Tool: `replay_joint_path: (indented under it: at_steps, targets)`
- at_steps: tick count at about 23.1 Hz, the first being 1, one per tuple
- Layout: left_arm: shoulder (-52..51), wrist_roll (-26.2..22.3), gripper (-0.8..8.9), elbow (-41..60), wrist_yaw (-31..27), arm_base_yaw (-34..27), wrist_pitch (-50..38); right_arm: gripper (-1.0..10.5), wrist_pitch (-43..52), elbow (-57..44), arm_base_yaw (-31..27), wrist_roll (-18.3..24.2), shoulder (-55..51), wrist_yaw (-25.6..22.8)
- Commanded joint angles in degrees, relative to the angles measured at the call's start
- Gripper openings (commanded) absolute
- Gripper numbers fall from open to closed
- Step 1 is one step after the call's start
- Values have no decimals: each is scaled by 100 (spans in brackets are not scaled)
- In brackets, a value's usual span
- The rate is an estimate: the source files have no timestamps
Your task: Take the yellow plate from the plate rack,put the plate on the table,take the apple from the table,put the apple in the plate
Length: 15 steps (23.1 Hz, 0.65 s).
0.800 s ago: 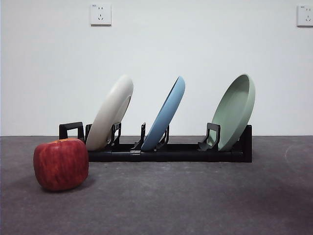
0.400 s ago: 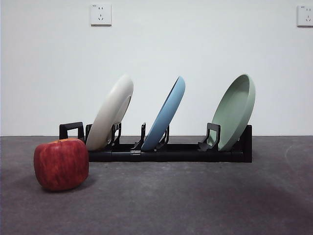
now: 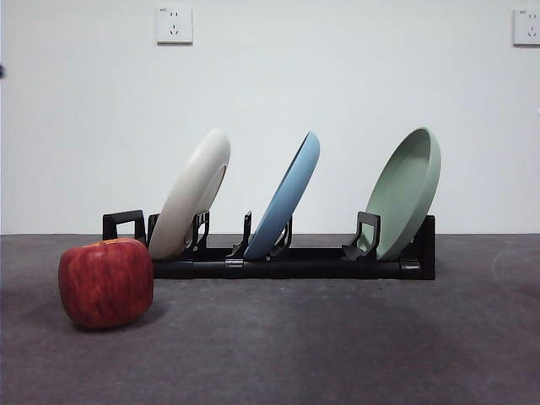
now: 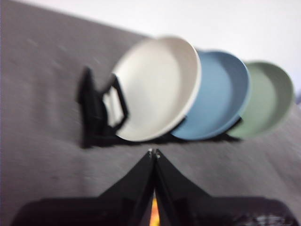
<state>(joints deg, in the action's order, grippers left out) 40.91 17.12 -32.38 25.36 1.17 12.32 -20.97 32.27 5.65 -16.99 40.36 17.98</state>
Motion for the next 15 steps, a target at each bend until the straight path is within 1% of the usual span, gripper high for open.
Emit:
replay_joint_path:
  at_steps: [1,4,5,6,7,8,9,12,14,15]
  targets:
    - [616,-92,-5,-326,553,-13,77,3,-254,334,9,494,365,448]
    - [1373,-151,1,-785,1071,26,188,12,-595,699,9,737,787,942]
    - [1692,-236,12,-1012,1078,70,302,49,-684,828,9,767,946,1080]
    - [1926,-238,79,-1189,1058,111,407,142,-748,914,9,767,1049,1080]
    - [2194,-236,204,-1401,1040,179,476,267,-815,988,9,767,1150,1078]
    - [2391,-236,272,-1582,946,258,527,336,-835,1029,9,765,1226,1082]
    - [2570,-236,283,-1749,813,348,540,355,-831,1034,9,763,1259,1080]
    - [3108,-236,283,-2428,507,706,643,351,-839,1034,9,761,1300,1080]
    - [3504,-262,283,-2951,157,975,787,351,-841,1034,9,756,1300,1080]
    - [3685,-352,283,-3180,13,1097,848,351,-848,1034,9,756,1300,1082]
